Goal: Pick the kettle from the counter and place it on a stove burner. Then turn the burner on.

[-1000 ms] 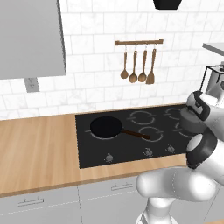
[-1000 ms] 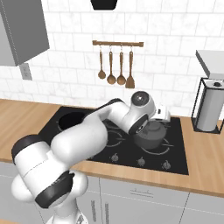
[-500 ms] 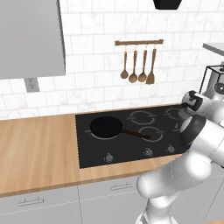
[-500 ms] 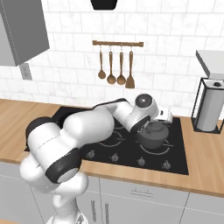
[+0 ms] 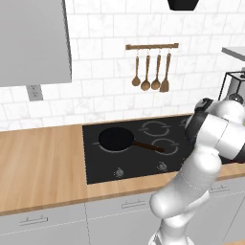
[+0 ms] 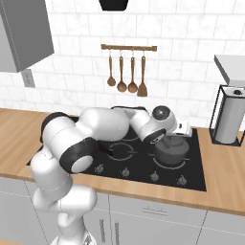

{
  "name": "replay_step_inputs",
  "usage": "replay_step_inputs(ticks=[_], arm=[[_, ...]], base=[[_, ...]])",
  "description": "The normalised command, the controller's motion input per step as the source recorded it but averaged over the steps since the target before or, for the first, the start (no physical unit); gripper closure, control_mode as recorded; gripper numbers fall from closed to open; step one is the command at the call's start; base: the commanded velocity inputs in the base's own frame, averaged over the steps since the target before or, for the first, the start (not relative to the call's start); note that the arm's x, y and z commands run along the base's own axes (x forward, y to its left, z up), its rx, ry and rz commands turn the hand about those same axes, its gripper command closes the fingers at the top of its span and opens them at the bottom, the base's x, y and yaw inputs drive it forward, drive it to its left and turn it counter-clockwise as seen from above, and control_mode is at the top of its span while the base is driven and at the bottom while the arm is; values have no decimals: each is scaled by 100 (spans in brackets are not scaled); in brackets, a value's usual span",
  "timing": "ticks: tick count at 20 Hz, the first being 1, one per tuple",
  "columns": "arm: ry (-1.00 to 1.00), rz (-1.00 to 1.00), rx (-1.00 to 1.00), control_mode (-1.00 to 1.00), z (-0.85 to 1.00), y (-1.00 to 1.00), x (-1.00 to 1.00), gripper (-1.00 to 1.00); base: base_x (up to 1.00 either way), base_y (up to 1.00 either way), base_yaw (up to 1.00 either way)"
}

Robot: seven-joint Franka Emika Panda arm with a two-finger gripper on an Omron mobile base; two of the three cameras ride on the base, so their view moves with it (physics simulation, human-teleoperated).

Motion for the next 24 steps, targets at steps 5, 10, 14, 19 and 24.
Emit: replay_step_inputs(ticks=[5, 10, 14, 19, 24], arm=[[5, 0, 0, -100, -14, -3, 38, 100], [5, 0, 0, -100, -19, -16, 35, 100], [5, 0, 0, -100, -24, -10, 19, 100], [0, -8, 0, -100, -51, 12, 0, 100], [0, -20, 0, -100, -59, 55, 0, -100]], base=[[0, 0, 0], [0, 0, 0], [0, 0, 0], [0, 0, 0], [0, 0, 0]])
